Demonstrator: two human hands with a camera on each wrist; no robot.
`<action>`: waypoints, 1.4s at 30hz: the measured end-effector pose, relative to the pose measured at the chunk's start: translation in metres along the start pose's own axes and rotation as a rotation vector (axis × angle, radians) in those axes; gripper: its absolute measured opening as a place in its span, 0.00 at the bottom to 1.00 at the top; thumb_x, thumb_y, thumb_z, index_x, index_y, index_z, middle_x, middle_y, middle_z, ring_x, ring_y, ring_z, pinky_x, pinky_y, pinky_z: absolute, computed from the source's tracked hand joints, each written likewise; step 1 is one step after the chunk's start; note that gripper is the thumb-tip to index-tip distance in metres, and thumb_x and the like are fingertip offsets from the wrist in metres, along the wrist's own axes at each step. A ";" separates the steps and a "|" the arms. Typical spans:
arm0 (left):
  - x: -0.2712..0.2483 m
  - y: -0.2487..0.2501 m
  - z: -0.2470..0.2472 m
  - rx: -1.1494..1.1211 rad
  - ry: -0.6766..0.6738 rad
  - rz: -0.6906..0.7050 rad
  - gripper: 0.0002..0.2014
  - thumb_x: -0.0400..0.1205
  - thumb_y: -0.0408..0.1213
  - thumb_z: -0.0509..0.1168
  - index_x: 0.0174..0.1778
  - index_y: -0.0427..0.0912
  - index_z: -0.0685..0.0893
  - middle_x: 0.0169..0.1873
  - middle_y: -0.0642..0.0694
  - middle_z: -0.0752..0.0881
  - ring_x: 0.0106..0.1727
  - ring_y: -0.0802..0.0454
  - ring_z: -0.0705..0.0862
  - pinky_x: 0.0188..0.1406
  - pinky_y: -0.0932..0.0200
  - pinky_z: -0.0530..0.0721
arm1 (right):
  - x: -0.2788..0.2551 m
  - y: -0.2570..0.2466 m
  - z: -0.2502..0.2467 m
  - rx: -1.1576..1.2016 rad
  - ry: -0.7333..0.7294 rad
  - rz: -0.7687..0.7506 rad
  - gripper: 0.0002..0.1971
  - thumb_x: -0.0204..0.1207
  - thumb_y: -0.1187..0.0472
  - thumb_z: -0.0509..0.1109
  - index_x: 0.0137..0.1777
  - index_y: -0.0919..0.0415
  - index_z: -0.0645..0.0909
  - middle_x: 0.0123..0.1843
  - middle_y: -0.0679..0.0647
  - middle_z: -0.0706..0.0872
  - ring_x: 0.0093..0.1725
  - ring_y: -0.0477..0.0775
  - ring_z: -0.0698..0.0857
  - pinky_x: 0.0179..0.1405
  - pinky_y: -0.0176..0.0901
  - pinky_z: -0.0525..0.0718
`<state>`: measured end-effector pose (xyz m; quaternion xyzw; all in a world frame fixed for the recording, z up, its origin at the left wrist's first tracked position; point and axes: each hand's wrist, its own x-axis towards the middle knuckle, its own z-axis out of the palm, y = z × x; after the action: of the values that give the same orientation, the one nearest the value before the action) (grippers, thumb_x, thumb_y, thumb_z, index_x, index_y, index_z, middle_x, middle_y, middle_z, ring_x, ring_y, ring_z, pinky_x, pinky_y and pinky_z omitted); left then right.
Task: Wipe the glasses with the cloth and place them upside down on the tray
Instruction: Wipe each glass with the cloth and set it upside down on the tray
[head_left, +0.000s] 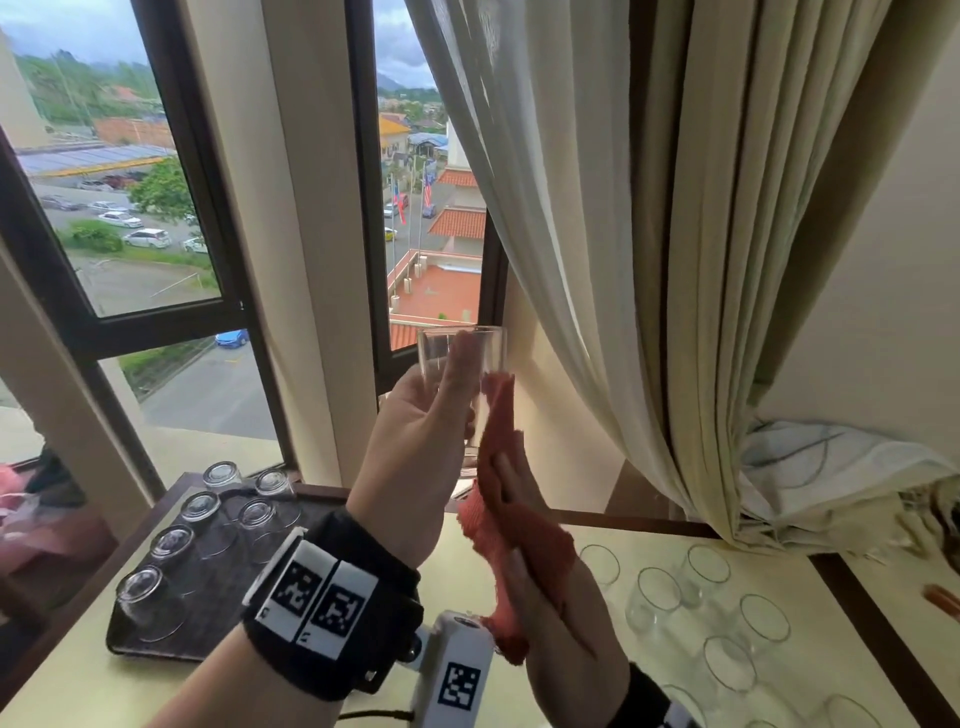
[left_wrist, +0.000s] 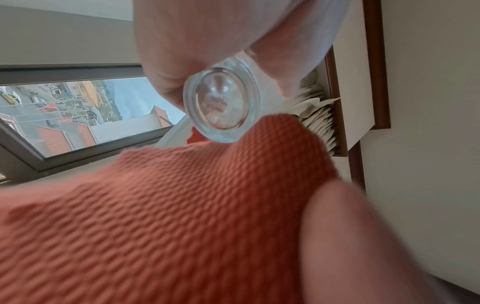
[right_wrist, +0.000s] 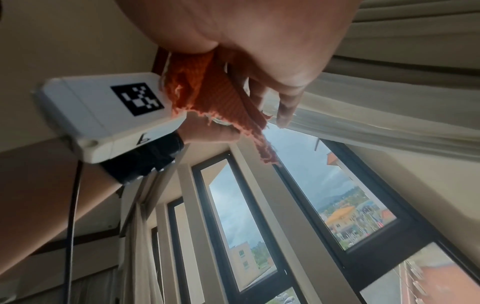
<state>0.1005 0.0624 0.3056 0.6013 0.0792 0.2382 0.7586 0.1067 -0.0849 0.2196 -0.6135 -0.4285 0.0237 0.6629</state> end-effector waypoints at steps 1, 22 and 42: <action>0.003 -0.002 0.000 0.015 0.012 0.010 0.41 0.69 0.73 0.69 0.63 0.39 0.85 0.44 0.43 0.89 0.43 0.52 0.85 0.58 0.37 0.90 | -0.005 0.004 0.001 0.006 0.013 0.054 0.26 0.88 0.50 0.61 0.86 0.34 0.71 0.91 0.45 0.69 0.89 0.55 0.69 0.86 0.69 0.71; -0.018 -0.024 -0.003 0.368 -0.104 0.373 0.36 0.70 0.51 0.87 0.72 0.60 0.79 0.59 0.55 0.92 0.65 0.47 0.90 0.64 0.54 0.89 | 0.047 -0.031 -0.044 0.657 0.435 0.316 0.24 0.87 0.43 0.61 0.79 0.48 0.82 0.67 0.60 0.92 0.62 0.61 0.93 0.53 0.56 0.94; -0.018 -0.037 -0.009 0.364 -0.006 0.462 0.33 0.67 0.46 0.91 0.66 0.54 0.84 0.58 0.57 0.91 0.62 0.46 0.92 0.51 0.59 0.94 | 0.041 -0.038 -0.028 0.141 0.465 0.250 0.19 0.80 0.42 0.65 0.67 0.36 0.88 0.57 0.41 0.95 0.49 0.43 0.92 0.35 0.34 0.88</action>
<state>0.0912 0.0558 0.2655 0.7302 -0.0206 0.3850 0.5641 0.1309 -0.0934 0.2770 -0.6031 -0.1828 -0.0064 0.7764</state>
